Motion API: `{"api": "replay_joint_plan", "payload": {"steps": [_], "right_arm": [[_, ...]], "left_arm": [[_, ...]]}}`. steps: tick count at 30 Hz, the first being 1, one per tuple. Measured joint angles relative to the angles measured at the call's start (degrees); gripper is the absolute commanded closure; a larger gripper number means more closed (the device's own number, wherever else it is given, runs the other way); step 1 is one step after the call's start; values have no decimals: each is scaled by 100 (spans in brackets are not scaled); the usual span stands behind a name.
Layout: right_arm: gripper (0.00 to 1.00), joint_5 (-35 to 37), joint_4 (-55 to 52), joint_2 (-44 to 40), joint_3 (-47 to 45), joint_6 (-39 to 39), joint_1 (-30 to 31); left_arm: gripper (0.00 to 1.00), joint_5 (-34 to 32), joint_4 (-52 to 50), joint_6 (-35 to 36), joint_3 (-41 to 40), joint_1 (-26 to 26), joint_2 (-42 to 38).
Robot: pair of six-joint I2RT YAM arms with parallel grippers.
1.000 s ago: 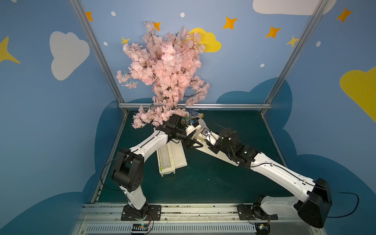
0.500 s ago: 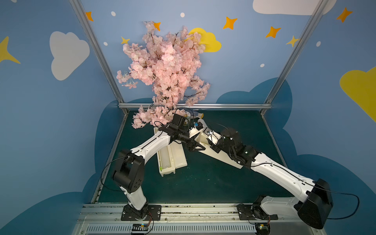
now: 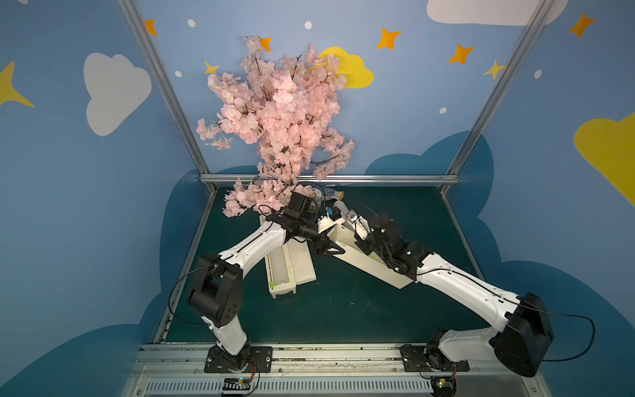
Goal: Put plastic wrap rolls into dispensers
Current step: Open the lid of the plastic wrap cutting box, then place the lid at the center of the board.
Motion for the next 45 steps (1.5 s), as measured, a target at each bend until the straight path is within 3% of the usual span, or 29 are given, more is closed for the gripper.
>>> {"api": "replay_joint_plan", "payload": {"steps": [17, 25, 33, 38, 42, 45], "right_arm": [[82, 1043, -1591, 1386, 765, 1241, -538], [81, 1401, -1596, 1725, 868, 1060, -922], [80, 1714, -1665, 2852, 1554, 1014, -1526], [59, 1882, -1657, 3467, 1873, 988, -1541], [27, 1849, -1591, 3530, 1945, 962, -1556], [19, 1779, -1499, 3530, 1947, 892, -1620]], "left_arm": [[65, 17, 138, 66, -632, 238, -461], [65, 26, 289, 66, -761, 267, -461], [65, 107, 490, 17, -922, 278, -461], [65, 155, 614, -70, -1025, 275, -461], [64, 188, 776, -164, -1178, 271, -468], [63, 184, 977, -291, -1419, 236, -514]]}}
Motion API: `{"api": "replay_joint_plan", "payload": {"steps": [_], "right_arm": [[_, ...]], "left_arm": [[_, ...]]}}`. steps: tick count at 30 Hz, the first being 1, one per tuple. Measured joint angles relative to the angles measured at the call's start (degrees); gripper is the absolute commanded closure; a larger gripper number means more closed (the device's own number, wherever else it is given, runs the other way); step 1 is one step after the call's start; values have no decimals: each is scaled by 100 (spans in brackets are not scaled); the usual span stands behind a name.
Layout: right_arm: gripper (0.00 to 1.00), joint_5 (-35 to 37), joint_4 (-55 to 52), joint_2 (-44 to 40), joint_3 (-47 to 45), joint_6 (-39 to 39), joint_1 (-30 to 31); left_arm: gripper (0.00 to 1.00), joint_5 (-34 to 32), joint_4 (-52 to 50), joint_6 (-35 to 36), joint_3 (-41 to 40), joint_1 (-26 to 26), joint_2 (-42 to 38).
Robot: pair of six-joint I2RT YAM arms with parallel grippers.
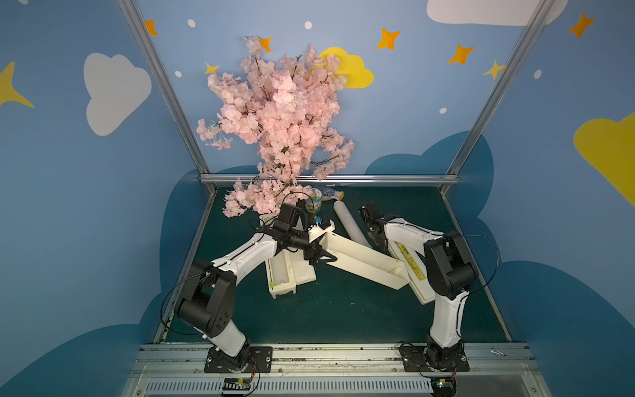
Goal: Put plastic wrap rolls into dispensers
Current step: Place the lid at the center of the board.
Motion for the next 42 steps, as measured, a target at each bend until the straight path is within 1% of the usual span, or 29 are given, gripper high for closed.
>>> {"api": "replay_joint_plan", "payload": {"steps": [3, 6, 8, 11, 13, 15, 17, 18, 20, 24, 27, 31, 34, 39, 42], "right_arm": [[16, -81, 26, -15, 0, -46, -68], [16, -271, 9, -155, -4, -116, -90], [17, -540, -24, -411, -46, -184, -114], [19, -1285, -68, -1119, -229, -455, -133], [22, -1952, -177, -1628, -282, -669, -179], [29, -2881, -304, -2061, -282, -986, -227], [35, -3825, -507, -2310, -282, -1375, -251], [36, -4310, -621, -2354, -282, -1519, -260], [40, -5049, -846, -2308, -282, -1834, -262], [48, -6286, -1521, -1834, -168, -2229, -251], [48, -6819, -1749, -1484, 52, -2404, -273], [48, -7213, -1823, -1488, 76, -2575, -337], [49, -7368, -1884, -1593, 42, -2647, -339], [47, -7624, -2006, -2090, -372, -2841, -350], [49, -7764, -1954, -2199, -533, -2933, -330]], "left_arm": [[62, -46, 160, -96, -199, -87, -28], [62, -131, 348, -179, -354, -190, -28], [61, -225, 470, -219, -463, -260, -28], [61, -382, 695, -262, -673, -356, -68], [60, -492, 837, -278, -841, -404, -114], [60, -577, 960, -286, -966, -442, -136], [61, -634, 1047, -284, -1019, -457, -133], [61, -669, 1078, -278, -1027, -470, -133], [61, -758, 1150, -262, -1027, -496, -133], [61, -949, 1241, -138, -1027, -566, -133], [61, -1038, 1193, -20, -1034, -601, -133], [61, -1088, 1141, 116, -1034, -616, -133], [61, -1132, 1104, 173, -1034, -623, -133], [60, -1196, 1054, 245, -1032, -627, -133], [60, -1213, 1036, 280, -1032, -629, -133]]}}
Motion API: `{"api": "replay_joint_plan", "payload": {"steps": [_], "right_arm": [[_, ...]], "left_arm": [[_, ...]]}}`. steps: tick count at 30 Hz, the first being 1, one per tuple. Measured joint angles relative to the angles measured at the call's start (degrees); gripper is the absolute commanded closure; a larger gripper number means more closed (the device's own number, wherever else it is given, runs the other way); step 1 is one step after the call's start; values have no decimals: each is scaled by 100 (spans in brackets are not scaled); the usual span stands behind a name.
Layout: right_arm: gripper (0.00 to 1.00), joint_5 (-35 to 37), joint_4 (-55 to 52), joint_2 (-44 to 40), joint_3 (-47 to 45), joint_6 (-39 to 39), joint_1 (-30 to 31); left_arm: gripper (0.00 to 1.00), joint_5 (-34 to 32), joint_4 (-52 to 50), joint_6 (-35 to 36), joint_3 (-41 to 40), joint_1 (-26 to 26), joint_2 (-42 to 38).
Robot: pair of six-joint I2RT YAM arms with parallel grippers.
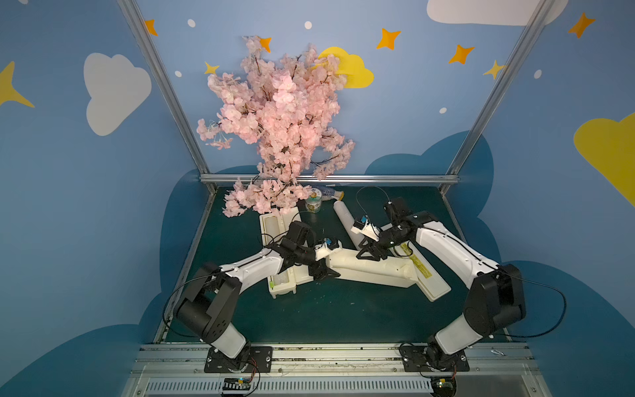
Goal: Put plastic wrap rolls into dispensers
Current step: Place the lid at the center of the board, then place the plastic wrap cutting box at the center of the board.
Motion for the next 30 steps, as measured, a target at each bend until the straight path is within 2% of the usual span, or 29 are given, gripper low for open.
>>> {"api": "replay_joint_plan", "payload": {"steps": [6, 11, 13, 15, 17, 18, 20, 22, 23, 24, 30], "right_arm": [[59, 302, 240, 457, -20, 251, 79], [56, 632, 553, 566, -63, 356, 114], [58, 667, 682, 479, -111, 337, 114], [63, 623, 704, 442, -109, 234, 116], [78, 568, 577, 492, -31, 136, 133], [81, 566, 452, 560, 55, 101, 155], [87, 586, 216, 782, 262, 31, 269], [89, 597, 162, 940, 369, -59, 350], [90, 588, 184, 968, 376, -94, 367], [90, 590, 199, 970, 374, -120, 374], [89, 586, 229, 973, 299, -103, 413]], "left_arm": [[60, -68, -35, 118, 4, -46, 0], [60, -170, -61, 221, 4, -101, -2], [59, -199, -72, 234, 4, -116, -11], [57, -234, -79, 240, 4, -133, -22], [55, -278, -79, 236, 4, -140, -42], [53, -299, -79, 221, 4, -149, -50], [48, -367, -76, 168, 9, -162, -57], [38, -420, -181, 96, 13, -157, -55], [23, -435, -225, 68, 13, -151, -52], [1, -455, -251, 63, 13, -149, -52], [0, -1029, -321, -140, -166, -162, -411]]}}
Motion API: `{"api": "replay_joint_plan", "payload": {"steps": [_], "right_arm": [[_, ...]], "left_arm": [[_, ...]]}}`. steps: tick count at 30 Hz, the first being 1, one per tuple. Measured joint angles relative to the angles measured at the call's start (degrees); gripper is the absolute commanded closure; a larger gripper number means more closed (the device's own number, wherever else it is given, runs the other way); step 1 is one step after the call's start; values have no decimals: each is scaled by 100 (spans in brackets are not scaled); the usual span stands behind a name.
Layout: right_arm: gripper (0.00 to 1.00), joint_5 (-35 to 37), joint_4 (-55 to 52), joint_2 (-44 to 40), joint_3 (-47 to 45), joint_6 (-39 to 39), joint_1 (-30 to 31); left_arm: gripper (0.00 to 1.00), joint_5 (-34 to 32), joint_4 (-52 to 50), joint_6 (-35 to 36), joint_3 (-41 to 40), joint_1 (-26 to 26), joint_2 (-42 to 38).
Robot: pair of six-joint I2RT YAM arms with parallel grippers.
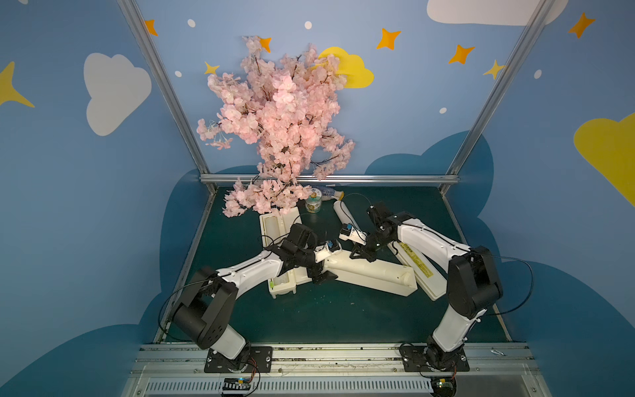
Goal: Put plastic wrap rolls into dispensers
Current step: Place the plastic wrap cutting box at the center of the board.
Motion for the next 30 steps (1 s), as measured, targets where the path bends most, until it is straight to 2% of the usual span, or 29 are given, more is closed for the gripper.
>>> {"api": "replay_joint_plan", "payload": {"steps": [6, 11, 17, 21, 23, 26, 30], "right_arm": [[88, 28, -52, 216, 273, 142, 92], [87, 542, -229, 789, 376, 361, 52], [63, 804, -343, 892, 385, 621, 22], [53, 846, -343, 892, 503, 887, 9], [46, 822, -339, 887, 662, 1054, -20], [27, 798, -358, 872, 1025, 1379, -111], [20, 1062, -459, 955, 1792, 1932, -280]], "left_arm": [[0, -367, -103, -216, -223, 155, -848], [0, -411, 28, -302, -223, 361, -1187], [0, -428, 144, -422, -229, 498, -1209], [0, -437, 262, -531, -229, 595, -1196], [0, -457, 293, -612, -216, 638, -1169], [0, -494, 313, -802, -118, 715, -1062], [0, -511, 323, -1228, 219, 857, -789]]}}
